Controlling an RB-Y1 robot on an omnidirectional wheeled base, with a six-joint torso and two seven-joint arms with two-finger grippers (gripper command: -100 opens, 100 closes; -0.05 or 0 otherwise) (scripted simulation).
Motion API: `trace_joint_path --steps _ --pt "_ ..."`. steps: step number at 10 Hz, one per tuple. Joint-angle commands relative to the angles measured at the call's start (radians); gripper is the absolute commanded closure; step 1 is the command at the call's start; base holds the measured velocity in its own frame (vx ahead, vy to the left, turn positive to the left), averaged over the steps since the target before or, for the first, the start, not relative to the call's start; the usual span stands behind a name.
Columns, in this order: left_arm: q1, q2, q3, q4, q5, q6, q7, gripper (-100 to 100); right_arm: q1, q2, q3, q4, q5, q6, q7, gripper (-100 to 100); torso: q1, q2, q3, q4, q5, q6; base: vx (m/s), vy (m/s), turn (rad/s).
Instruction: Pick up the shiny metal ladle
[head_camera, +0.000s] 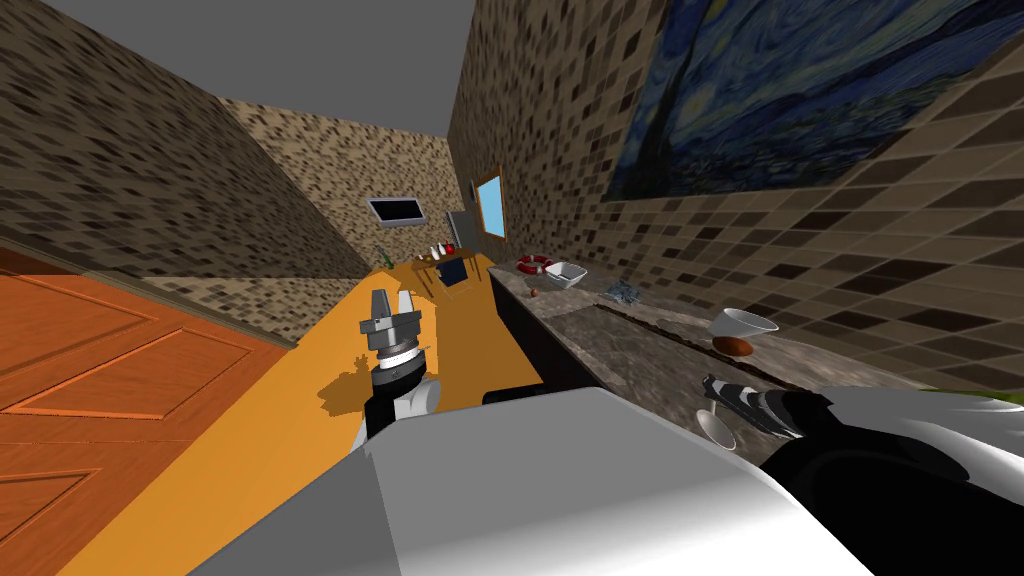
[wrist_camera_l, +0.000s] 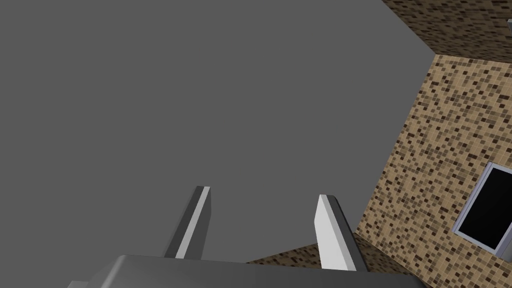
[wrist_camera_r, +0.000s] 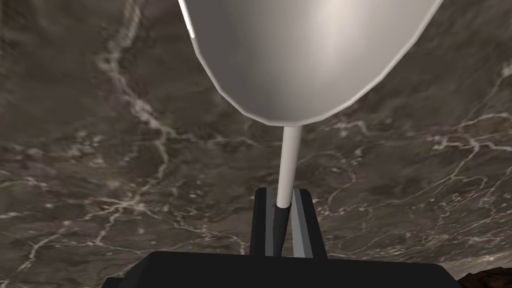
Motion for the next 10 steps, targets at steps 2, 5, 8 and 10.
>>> trace_joint_path --steps 2,5,8,10 --pt "0.0 0.0 0.0 0.0 0.0 0.0 0.0 0 0.0 0.0 0.0 0.0 0.0 0.0 0.0 100 0.0 0.0 0.0 0.0 0.0 0.0 0.0 0.0 0.0" --pt "0.0 0.0 0.0 0.0 0.0 0.0 0.0 0 0.025 -0.055 -0.028 -0.017 -0.009 -0.001 -0.031 100 0.001 0.002 0.001 0.0 0.001 0.0 -0.03 0.01 -0.051" --pt "0.0 0.0 0.0 0.0 0.0 0.0 0.0 0 0.037 -0.112 -0.045 -0.025 -0.017 -0.009 -0.066 100 0.002 0.003 0.002 0.001 0.001 0.0 -0.04 0.012 -0.047" --pt "0.0 0.0 0.0 0.0 0.0 0.0 0.0 0 0.039 -0.102 -0.046 -0.021 -0.016 -0.01 -0.059 0 0.001 0.001 0.001 0.0 0.0 0.001 -0.005 0.002 -0.002"
